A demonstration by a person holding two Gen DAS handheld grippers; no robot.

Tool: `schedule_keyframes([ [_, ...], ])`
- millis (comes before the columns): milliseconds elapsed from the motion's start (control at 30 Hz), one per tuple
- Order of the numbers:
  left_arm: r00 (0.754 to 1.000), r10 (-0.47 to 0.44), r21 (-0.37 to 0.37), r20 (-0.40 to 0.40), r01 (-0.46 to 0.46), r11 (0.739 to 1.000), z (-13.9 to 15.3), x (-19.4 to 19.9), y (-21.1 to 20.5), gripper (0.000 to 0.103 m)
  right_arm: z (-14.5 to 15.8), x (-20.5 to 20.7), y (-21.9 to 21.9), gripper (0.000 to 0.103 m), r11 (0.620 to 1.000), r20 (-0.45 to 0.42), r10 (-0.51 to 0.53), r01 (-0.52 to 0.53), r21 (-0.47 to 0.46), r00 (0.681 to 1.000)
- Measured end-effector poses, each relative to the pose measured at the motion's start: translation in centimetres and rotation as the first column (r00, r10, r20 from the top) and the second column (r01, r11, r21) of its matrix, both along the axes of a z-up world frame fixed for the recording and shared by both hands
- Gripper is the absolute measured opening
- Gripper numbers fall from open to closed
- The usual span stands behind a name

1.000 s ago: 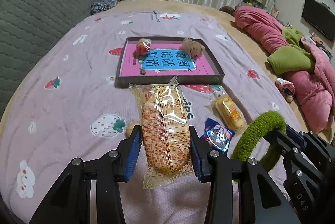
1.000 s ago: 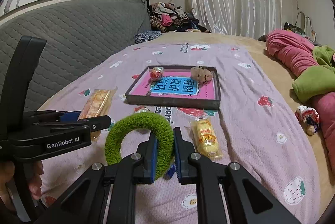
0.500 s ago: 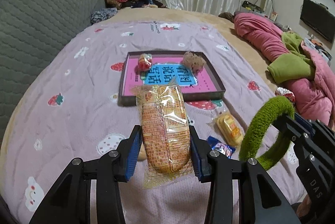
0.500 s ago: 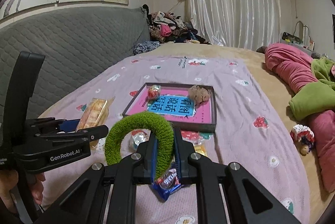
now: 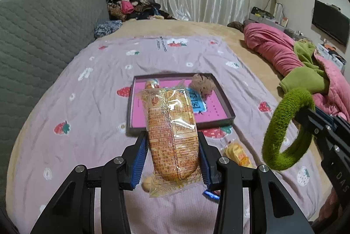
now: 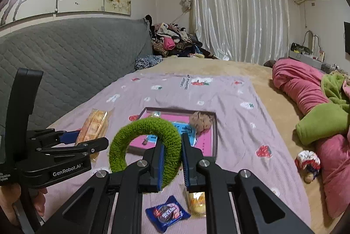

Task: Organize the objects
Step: 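Carry the wafer pack and green ring with both tools over the tray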

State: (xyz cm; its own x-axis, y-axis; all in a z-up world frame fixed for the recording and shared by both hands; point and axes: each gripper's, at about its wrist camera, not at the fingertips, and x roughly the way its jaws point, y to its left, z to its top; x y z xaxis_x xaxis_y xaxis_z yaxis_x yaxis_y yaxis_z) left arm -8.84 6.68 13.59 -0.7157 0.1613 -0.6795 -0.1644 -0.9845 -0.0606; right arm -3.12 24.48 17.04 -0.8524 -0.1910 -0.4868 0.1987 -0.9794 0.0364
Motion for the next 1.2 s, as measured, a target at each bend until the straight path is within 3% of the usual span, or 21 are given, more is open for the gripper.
schedule_keyframes([
  [733, 0.998, 0.02, -0.013, -0.063, -0.021, 1.0, 4.4, -4.7, -0.9, 0.045, 3.5, -4.6, -0.9, 0.014, 1.0, -0.053, 0.003, -0.002, 0.011, 0.999],
  [1200, 0.998, 0.019, -0.021, -0.056, -0.021, 1.0, 3.3, -10.6, -1.2, 0.045, 4.4, -10.1, -1.1, 0.014, 1.0, -0.08, -0.012, 0.012, 0.005, 0.997],
])
